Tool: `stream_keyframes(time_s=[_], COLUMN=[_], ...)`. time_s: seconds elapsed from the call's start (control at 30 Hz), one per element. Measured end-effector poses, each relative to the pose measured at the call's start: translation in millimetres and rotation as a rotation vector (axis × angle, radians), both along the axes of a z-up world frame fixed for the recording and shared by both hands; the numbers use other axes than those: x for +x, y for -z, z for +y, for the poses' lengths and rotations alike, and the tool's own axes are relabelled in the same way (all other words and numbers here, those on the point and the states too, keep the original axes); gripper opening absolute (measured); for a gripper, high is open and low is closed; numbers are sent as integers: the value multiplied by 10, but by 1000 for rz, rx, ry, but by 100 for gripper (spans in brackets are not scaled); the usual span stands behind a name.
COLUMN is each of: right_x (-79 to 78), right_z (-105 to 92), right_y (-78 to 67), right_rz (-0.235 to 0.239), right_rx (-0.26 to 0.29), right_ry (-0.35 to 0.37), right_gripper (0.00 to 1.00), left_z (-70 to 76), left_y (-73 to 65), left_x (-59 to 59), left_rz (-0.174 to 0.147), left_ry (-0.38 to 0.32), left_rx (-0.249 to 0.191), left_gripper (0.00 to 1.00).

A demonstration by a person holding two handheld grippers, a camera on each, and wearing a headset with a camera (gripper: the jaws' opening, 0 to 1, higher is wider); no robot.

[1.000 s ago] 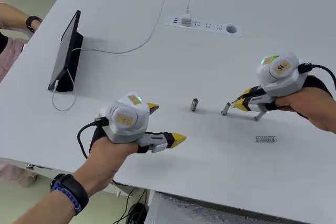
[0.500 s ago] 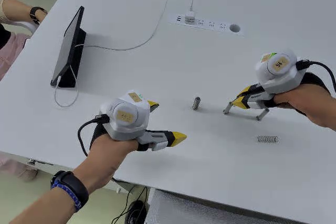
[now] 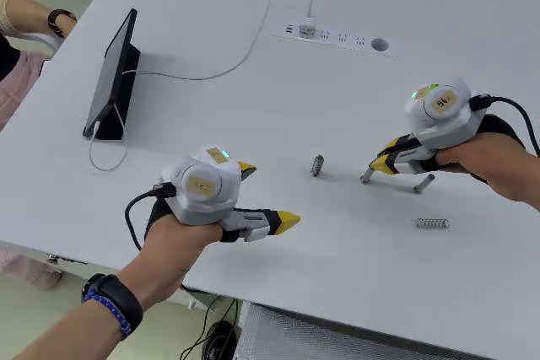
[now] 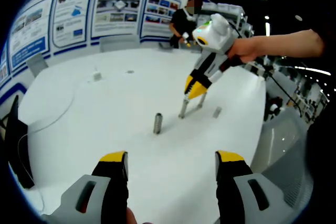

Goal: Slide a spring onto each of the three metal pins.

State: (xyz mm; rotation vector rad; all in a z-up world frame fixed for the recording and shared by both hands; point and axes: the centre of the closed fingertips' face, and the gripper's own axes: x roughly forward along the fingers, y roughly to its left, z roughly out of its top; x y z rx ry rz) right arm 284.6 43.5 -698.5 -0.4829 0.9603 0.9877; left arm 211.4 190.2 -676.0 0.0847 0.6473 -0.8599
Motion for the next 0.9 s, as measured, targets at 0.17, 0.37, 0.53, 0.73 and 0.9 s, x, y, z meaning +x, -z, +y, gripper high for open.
stream_keyframes(time_s=[0.17,0.37,0.53,0.73,0.9], right_x=[6,16,31,36,52], right_z=[6,23,35,36,45], right_y=[42,75,103,149,188], right_rz=[4,2,1,-8,-16], right_rx=[-6,-5,-7,-19,-23], right_ry=[-4,-4,-6,-19,-22], right_gripper=[13,13,13,13,13], left_z=[-9,-18,-22,-18,-8], left_y=[9,26,22,28,39], left_x=[-5,-18,-17,-21,-17], left_rz=[3,7,9,11,13], left_ry=[3,10,5,2,2], left_rx=[0,4,0,-2,0], left_gripper=[68,68,68,68,68])
